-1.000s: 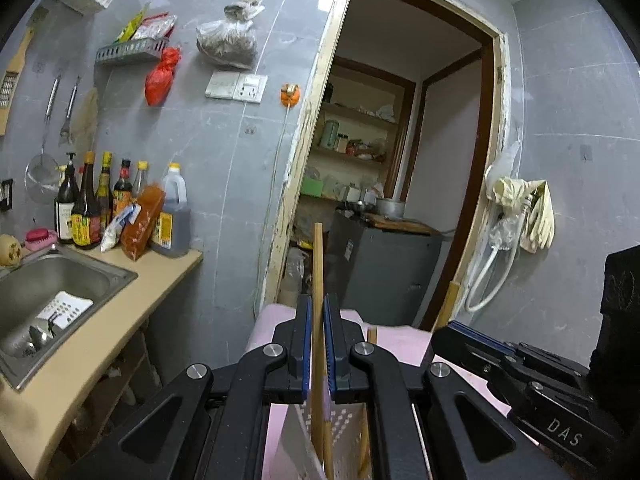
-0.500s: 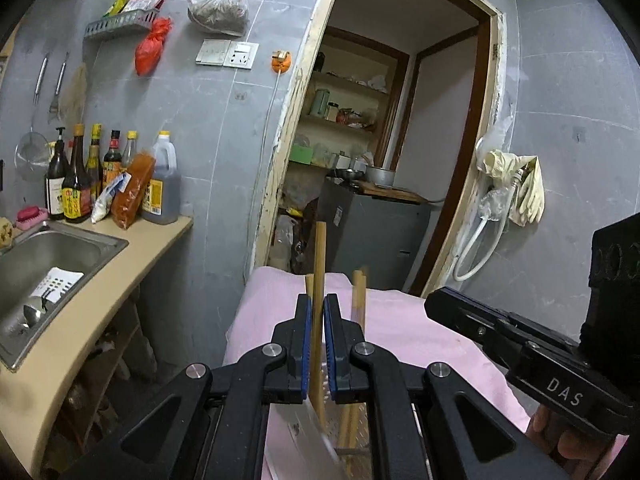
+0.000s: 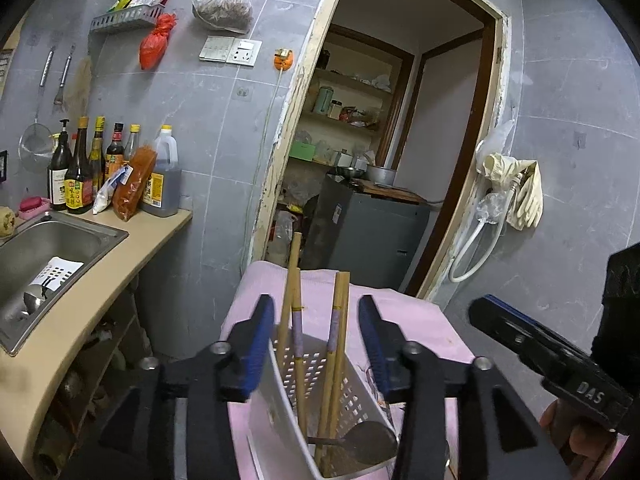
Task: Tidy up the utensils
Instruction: 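Withdraw both tools from the holder back over the table, then move the left tool to the silver fork while the right tool reaches the silver spoon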
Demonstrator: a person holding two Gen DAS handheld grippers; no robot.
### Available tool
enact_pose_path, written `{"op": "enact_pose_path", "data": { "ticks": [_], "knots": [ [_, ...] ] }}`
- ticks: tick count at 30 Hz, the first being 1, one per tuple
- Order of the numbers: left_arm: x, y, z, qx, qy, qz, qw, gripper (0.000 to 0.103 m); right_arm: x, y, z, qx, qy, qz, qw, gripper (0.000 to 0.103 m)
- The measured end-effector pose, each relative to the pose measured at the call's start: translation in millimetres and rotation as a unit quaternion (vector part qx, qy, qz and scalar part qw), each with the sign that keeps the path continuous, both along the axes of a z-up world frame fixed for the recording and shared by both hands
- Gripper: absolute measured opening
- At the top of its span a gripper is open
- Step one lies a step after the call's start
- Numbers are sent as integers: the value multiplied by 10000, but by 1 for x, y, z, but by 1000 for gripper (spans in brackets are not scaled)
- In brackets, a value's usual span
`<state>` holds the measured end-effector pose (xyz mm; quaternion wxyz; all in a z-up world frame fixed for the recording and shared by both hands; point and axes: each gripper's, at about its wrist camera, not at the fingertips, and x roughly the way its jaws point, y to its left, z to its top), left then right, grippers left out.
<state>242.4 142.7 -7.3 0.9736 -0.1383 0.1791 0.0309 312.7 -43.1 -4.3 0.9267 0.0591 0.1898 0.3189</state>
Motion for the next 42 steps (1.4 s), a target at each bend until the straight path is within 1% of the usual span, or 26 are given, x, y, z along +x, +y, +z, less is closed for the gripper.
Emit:
{"op": "enact_pose_path", "data": {
  "ticks": [2, 3, 4, 5, 8, 11, 15, 21, 28, 33, 36, 42],
  "knots": [
    [-2, -6, 2, 69, 24, 65, 10000, 67, -2, -11, 1, -13, 16, -161, 9999, 70],
    [-3, -8, 3, 111, 24, 97, 9999, 72, -3, -18, 1, -19, 14, -259, 9997, 73],
    [-5, -12, 4, 173, 26, 151, 9997, 83, -4, -24, 1, -37, 14, -345, 9994, 79],
    [-7, -16, 5, 233, 27, 220, 9995, 91, -6, -30, 1, -77, 11, -456, 9989, 85],
    [-12, -24, 7, 312, 8, 375, 9988, 101, -9, -48, 2, -146, -7, -703, 9974, 94],
    [-17, -32, 7, 342, -57, 521, 9980, 102, -15, -66, 2, -232, -82, -945, 9952, 102],
    [-24, -43, 8, 381, -160, 606, 9973, 103, -21, -84, 4, -363, -177, -1146, 9926, 102],
    [-33, -66, 8, 566, -301, 698, 9955, 103, -29, -106, 6, -520, -251, -1348, 9892, 102],
    [-42, -95, 2, 772, -287, 659, 9944, 103, -38, -126, 1, -670, -249, -1417, 9873, 102],
    [-49, -110, -8, 834, -249, 720, 9936, 103, -40, -140, -8, -708, -204, -1431, 9870, 102],
    [-52, -116, -18, 822, -145, 758, 9936, 103, -41, -145, -18, -769, -122, -1407, 9870, 102],
    [-59, -123, -44, 830, 110, 877, 9926, 103, -41, -150, -48, -923, 206, -1319, 9868, 102]
  ]
}}
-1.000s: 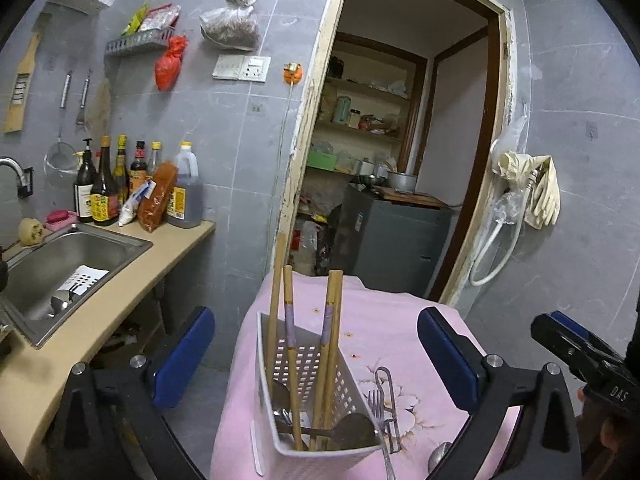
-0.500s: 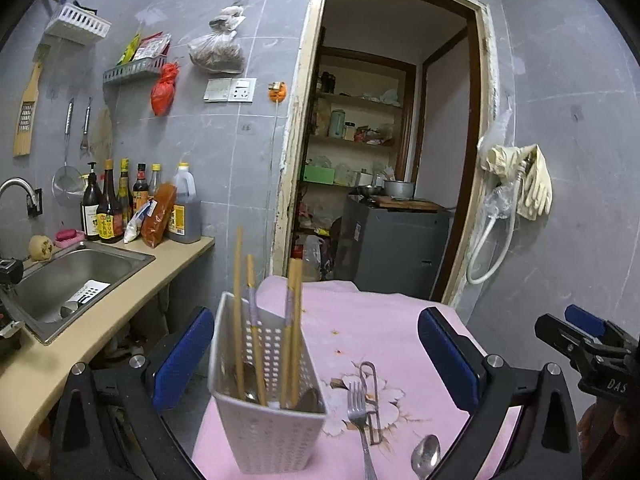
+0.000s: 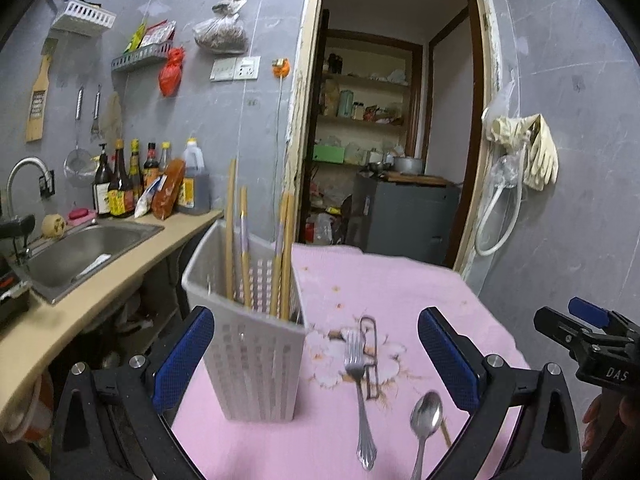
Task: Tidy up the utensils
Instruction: 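Move the left tool to the silver fork while the right tool reaches the silver spoon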
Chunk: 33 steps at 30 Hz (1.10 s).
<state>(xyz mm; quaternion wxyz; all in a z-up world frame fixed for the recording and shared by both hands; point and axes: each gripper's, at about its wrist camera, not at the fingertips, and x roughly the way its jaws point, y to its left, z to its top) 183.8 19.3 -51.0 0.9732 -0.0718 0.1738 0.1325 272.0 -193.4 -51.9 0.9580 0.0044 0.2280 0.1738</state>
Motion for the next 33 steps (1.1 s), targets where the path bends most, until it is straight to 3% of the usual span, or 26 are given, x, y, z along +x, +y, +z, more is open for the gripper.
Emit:
{"op": "enact_pose_path", "data": {
  "ticks": [8, 13, 23, 29, 33],
  "knots": [
    [1, -3, -37, -145, 711, -41, 9974, 103, 9, 0, -47, -75, 722, 239, 9971, 102],
    [8, -3, -56, -450, 1064, -209, 9931, 100, 18, 8, -69, -58, 1152, 562, 9917, 101],
    [29, -7, -91, -956, 1694, -629, 9789, 63, 37, 26, -98, -97, 1720, 1077, 9791, 64],
    [40, -8, -106, -1162, 1969, -752, 9706, 44, 50, 34, -105, -43, 1922, 1366, 9718, 49],
    [47, -11, -114, -1221, 2163, -824, 9652, 36, 58, 41, -111, -63, 2028, 1525, 9673, 45]
  ]
}}
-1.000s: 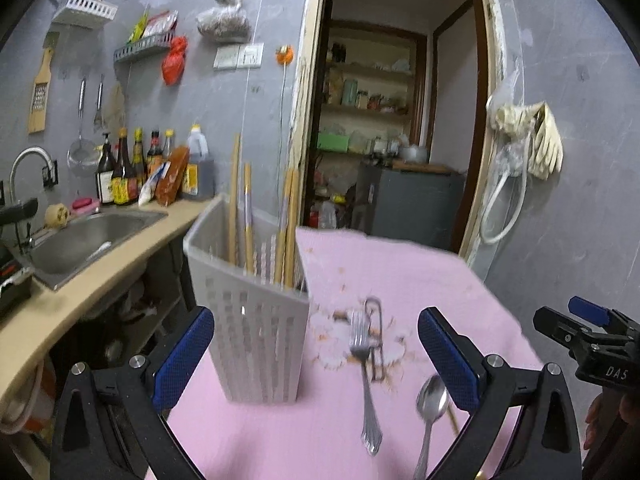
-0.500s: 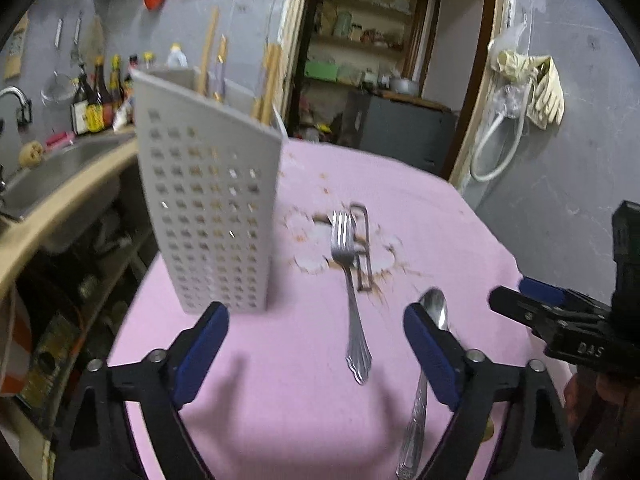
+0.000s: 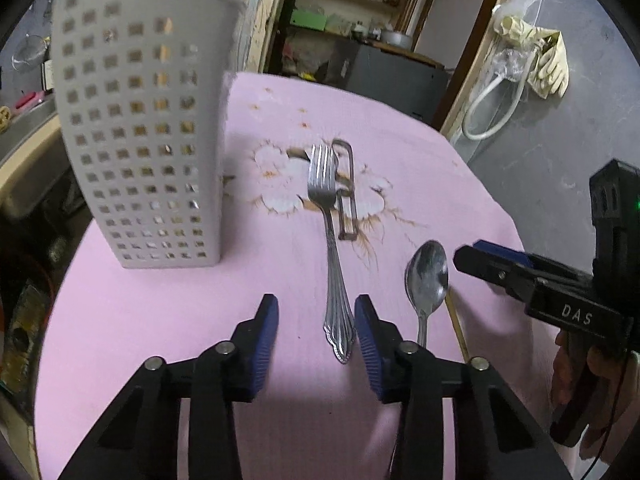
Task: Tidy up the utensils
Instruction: 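Move the left tool to the silver fork while the right tool reaches the silver spoon, then close the left tool on the silver fork while the right tool grasps the silver spoon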
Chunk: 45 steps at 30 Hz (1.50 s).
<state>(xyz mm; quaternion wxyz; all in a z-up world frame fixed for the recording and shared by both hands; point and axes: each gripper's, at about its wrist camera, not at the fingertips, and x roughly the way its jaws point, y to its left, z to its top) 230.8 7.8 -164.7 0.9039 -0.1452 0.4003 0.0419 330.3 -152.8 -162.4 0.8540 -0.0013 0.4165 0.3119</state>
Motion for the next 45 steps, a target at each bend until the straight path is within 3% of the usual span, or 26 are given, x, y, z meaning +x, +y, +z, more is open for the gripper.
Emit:
{"op": "enact_pose_path", "data": {
  "ticks": [22, 26, 33, 38, 45],
  "knots": [
    [10, -12, -2, 191, 168, -170, 9995, 31, 12, 23, -17, 69, 338, 460, 9983, 21],
    [17, -11, -3, 81, 144, -153, 9997, 28, 12, 22, -16, 103, 337, 499, 9981, 8],
    [34, -8, 0, -139, -13, -68, 9999, 26, 13, 11, -10, 210, 198, 500, 9983, 5],
    [49, -15, 9, 25, -190, -68, 9998, 26, 20, -7, -5, 235, 105, 314, 9992, 5],
    [85, -15, 12, 265, -92, 250, 9993, 26, 35, -28, -5, 243, 75, 86, 9996, 5]
  ]
}}
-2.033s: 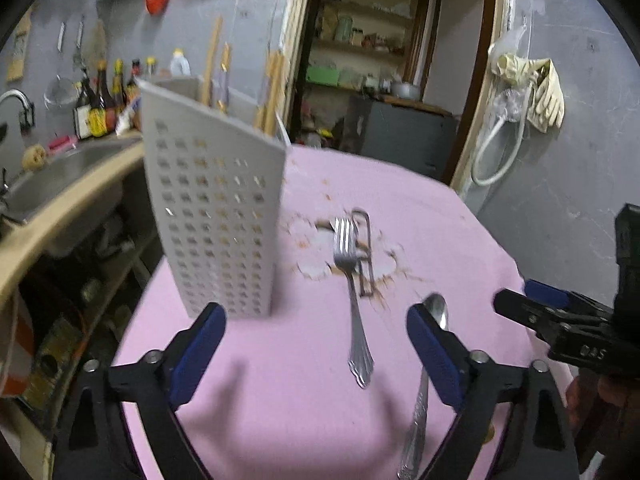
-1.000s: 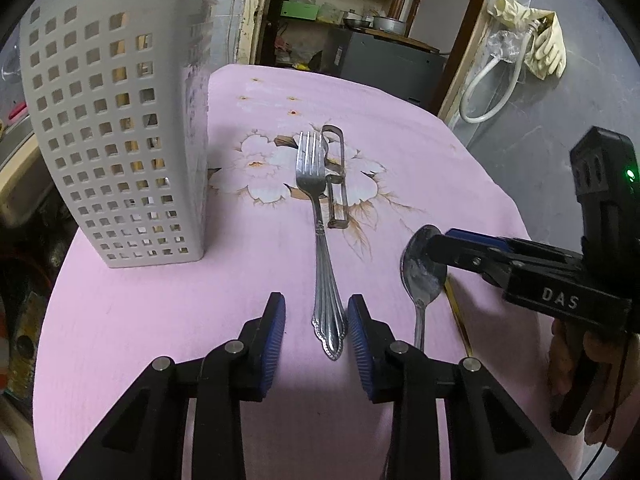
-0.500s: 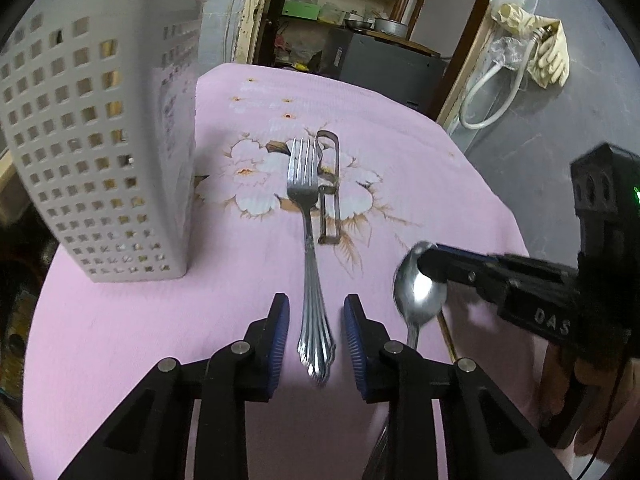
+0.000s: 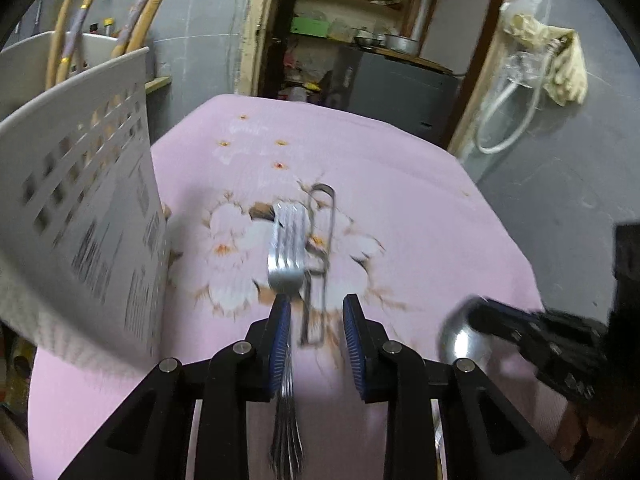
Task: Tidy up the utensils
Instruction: 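Close the left tool on the silver fork while the right tool grasps the silver spoon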
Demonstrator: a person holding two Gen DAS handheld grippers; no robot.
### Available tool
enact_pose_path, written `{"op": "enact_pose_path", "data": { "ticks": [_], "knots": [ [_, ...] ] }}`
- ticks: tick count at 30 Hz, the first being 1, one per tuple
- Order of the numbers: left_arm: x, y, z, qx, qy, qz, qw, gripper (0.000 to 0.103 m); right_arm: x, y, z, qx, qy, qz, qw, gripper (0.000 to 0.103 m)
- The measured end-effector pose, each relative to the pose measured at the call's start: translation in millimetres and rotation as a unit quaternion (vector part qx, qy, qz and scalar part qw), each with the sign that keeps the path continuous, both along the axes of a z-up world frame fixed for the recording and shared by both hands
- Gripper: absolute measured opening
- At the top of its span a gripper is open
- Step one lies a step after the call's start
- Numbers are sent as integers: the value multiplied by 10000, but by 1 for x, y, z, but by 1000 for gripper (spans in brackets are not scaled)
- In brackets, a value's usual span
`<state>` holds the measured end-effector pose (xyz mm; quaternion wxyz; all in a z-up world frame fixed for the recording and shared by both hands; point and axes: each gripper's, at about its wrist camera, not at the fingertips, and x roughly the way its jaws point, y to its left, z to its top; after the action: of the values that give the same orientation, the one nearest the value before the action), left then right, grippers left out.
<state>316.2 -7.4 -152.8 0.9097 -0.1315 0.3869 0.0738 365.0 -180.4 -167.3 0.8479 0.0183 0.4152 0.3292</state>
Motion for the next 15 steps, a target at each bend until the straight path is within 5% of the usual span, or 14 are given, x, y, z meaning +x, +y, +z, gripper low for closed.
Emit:
{"op": "enact_pose_path", "data": {
  "ticks": [15],
  "knots": [
    [70, 22, -6, 169, 314, 716, 9968, 26, 17, 0, -10, 331, 164, -36, 9993, 4]
  ]
}}
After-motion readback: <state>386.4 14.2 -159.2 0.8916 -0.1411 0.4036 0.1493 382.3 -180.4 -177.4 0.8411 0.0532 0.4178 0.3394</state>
